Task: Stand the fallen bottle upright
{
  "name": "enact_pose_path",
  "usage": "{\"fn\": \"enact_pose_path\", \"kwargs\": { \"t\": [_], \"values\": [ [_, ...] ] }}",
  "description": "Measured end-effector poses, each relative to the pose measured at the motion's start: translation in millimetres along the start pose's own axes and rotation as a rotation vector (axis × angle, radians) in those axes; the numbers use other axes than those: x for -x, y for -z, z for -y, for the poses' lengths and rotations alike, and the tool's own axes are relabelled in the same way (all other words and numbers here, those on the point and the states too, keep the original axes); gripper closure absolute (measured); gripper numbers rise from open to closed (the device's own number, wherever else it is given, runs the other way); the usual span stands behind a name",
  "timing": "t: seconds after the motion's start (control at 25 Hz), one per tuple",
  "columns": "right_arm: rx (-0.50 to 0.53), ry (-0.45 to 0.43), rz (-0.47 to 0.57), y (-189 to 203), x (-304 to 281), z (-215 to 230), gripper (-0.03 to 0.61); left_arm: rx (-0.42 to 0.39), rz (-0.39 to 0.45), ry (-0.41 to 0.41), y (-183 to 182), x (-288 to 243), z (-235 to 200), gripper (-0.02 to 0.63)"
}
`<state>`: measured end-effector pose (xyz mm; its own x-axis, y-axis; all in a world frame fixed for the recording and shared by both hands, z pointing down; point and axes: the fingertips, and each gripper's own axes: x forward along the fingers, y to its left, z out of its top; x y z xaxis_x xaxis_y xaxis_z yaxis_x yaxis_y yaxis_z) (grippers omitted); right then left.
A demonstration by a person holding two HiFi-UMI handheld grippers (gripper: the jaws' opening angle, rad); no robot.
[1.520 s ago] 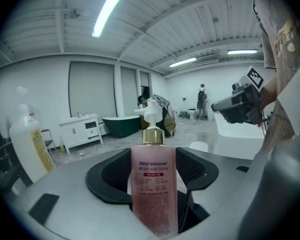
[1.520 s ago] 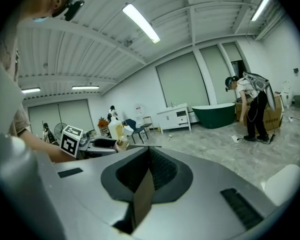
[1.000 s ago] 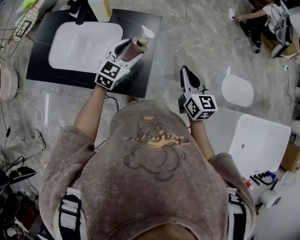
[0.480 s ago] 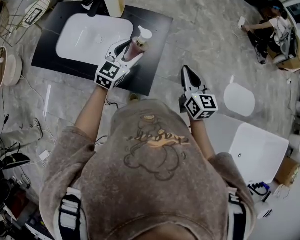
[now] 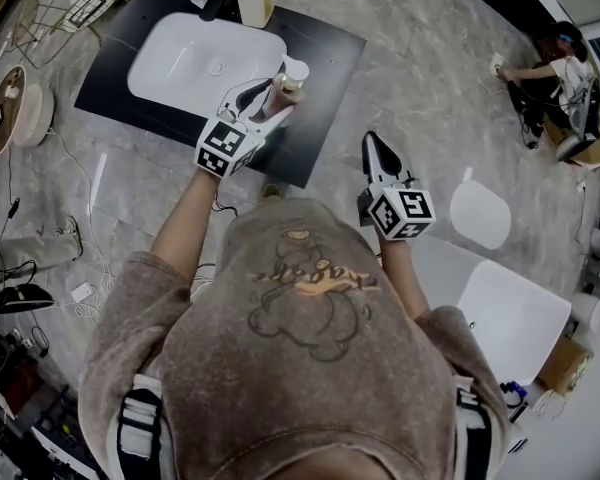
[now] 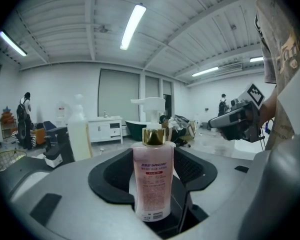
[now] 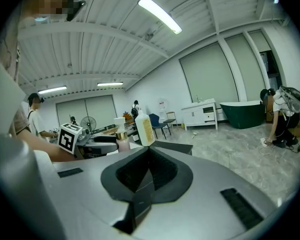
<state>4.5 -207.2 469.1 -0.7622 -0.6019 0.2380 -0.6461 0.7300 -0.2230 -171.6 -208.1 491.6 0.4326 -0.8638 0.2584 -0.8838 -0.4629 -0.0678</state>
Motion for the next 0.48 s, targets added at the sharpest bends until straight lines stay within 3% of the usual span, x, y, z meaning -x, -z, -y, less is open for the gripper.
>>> {"fn": "enact_pose_path", "kwargs": {
  "t": [0.48],
  "values": [
    [0.014,-0.033,0.0,0.4,-1.4,-8.5,0.58,0.008,0.014,-0.068,4.4,18.3,-5.5,0.418]
  ]
}}
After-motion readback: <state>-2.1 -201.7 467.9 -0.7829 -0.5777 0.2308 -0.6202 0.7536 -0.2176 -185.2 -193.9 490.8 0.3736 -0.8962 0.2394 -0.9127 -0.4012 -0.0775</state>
